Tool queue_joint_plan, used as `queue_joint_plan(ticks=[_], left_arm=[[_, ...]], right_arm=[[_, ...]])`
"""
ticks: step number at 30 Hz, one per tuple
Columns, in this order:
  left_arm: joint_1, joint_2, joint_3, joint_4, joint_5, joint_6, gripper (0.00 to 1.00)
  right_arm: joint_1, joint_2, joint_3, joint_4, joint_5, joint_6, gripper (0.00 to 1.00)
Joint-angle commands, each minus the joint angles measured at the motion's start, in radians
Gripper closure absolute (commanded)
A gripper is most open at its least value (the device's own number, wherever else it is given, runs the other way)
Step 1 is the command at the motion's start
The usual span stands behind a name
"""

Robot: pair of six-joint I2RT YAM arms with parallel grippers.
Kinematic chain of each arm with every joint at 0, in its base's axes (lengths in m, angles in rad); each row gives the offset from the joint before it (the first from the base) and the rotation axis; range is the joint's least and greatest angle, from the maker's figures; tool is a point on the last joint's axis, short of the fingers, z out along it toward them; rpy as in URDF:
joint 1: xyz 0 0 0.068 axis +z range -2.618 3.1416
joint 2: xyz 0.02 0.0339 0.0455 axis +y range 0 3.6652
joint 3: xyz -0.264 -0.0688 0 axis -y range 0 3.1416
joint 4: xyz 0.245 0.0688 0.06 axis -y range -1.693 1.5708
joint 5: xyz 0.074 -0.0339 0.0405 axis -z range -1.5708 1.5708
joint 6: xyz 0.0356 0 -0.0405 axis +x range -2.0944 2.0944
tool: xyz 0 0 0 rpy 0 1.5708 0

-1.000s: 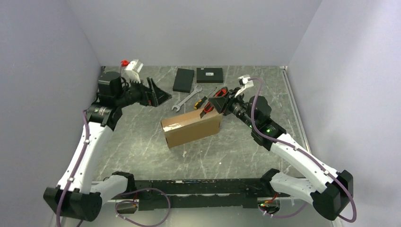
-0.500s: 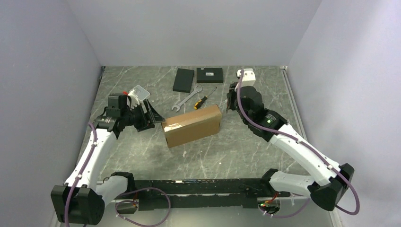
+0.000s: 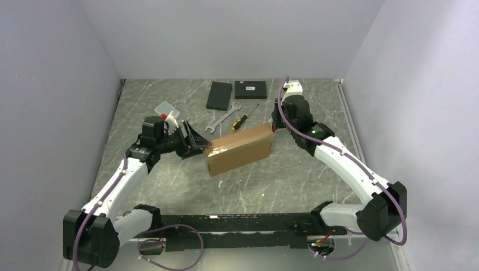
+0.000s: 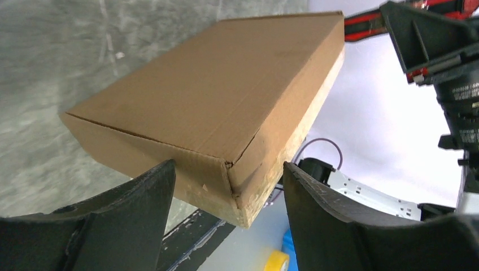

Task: Unpack the express box

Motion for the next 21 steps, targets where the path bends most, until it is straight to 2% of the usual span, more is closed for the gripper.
queue_joint_plan(ticks=[1,5,8,12,14,18,21], left_arm=[[-0.094,0.055,0.008,0.184,-0.004,-0.095,0.27],[-0.147,0.076,0.018,0.22,-0.017,-0.094,0.24],[-0.15,0.077,0.014,0.247,0.026,-0.073,0.19],[-0.135,0.025,0.063,0.125,0.05,0.089,0.09],[-0.088,-0.03,0.075,0.05,0.047,0.181,0.04],[0.118,-0.114,0.084,-0.044,0.172,0.309,0.01],[0.158,-0.137,0.099,-0.072,0.215,0.429,0.01]], right_arm=[[-0.057,-0.004,0.005,0.125,-0.119,0.024,1.0],[-0.084,-0.016,0.044,0.071,-0.043,-0.013,1.0],[-0.092,-0.043,0.067,0.033,0.024,-0.034,1.0],[-0.093,-0.089,0.096,-0.012,0.062,-0.039,1.0],[-0.091,-0.11,0.108,-0.032,0.066,-0.042,1.0],[-0.085,-0.139,0.13,-0.061,0.047,-0.04,1.0],[-0.065,-0.164,0.131,-0.049,-0.026,-0.037,1.0]])
